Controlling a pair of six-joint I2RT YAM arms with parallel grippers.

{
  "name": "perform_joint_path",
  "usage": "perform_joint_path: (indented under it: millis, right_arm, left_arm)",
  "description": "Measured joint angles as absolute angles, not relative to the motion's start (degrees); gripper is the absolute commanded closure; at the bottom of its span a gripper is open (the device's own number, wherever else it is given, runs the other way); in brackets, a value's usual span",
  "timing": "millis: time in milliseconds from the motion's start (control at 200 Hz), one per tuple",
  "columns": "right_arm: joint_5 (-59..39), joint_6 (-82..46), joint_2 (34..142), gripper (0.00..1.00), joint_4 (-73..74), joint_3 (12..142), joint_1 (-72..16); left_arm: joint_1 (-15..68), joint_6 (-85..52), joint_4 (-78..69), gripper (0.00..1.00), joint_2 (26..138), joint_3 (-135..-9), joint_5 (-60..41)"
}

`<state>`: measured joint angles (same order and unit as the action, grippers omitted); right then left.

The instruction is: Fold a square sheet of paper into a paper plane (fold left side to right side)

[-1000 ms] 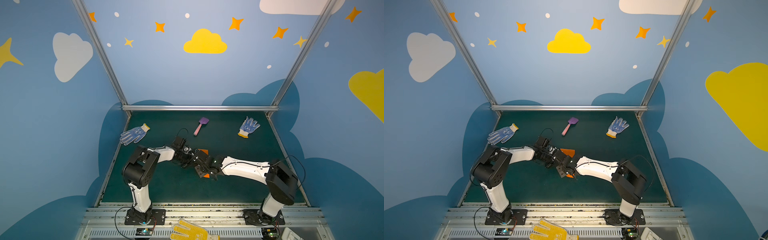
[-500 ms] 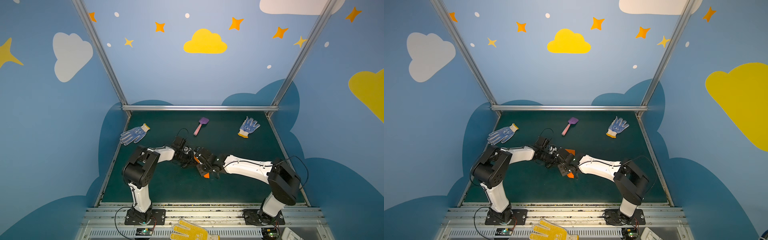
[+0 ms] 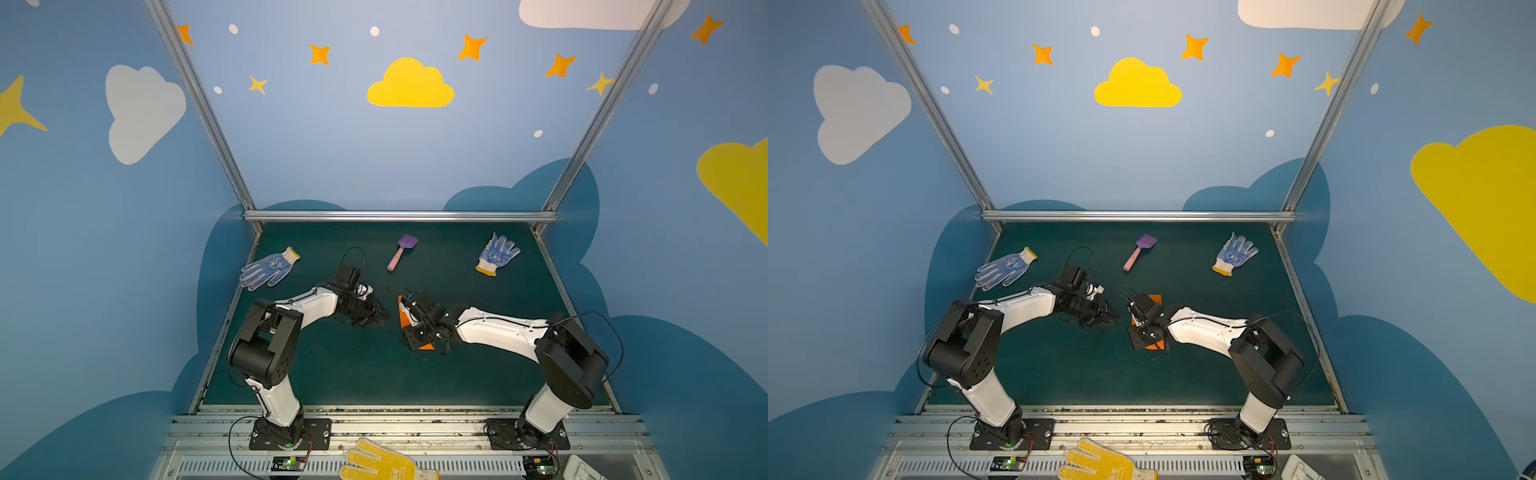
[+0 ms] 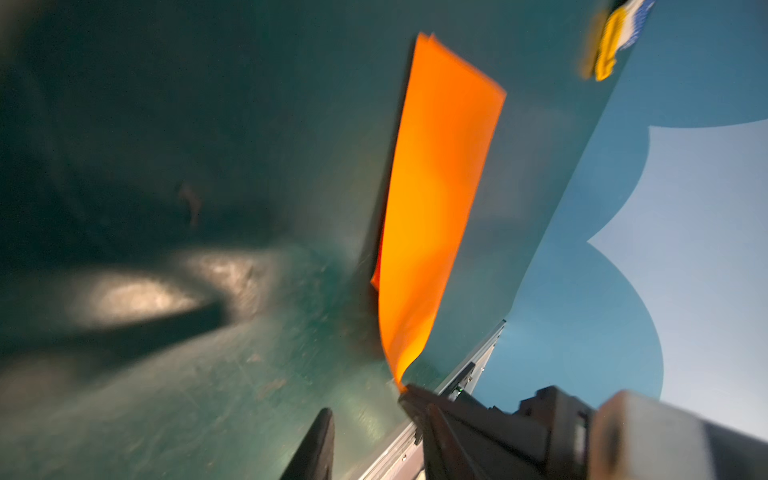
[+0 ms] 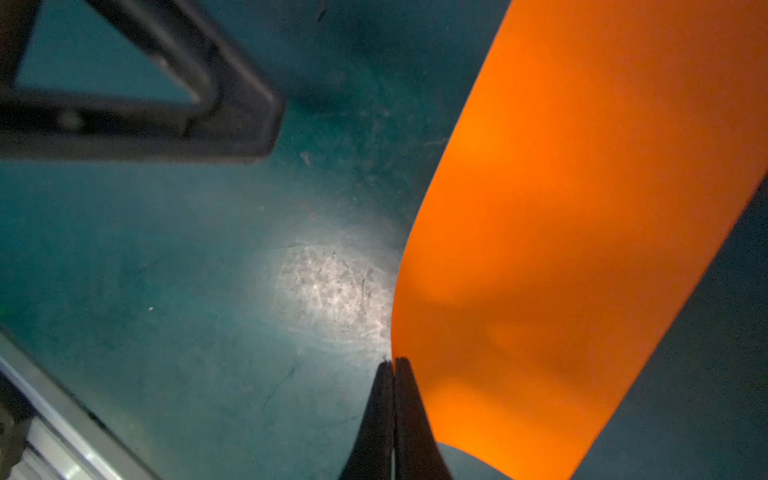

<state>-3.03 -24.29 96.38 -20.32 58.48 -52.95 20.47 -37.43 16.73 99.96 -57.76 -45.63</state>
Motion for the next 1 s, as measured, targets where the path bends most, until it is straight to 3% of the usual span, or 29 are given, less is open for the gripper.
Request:
perform_joint_path:
  millis: [335,611,1001]
  right_arm:
    - [-6.7,-26.4,95.5,1.00,-18.0,56.5,-53.9]
    - [-7.6,-27.3,93.9,1.00,-17.2,55.7,-54.7]
    - [-8.2,-28.1,93.1,1.00,-16.5,53.6,-53.1]
  left_arm:
    - [22.7,-36.8,17.9,0.84,109.9,-70.6,-45.7]
    - [27.2,-36.0,20.3,0.87,120.2,-80.7,-45.8]
    - [27.8,-33.8,23.0,0.88,124.9,-82.3,-45.6]
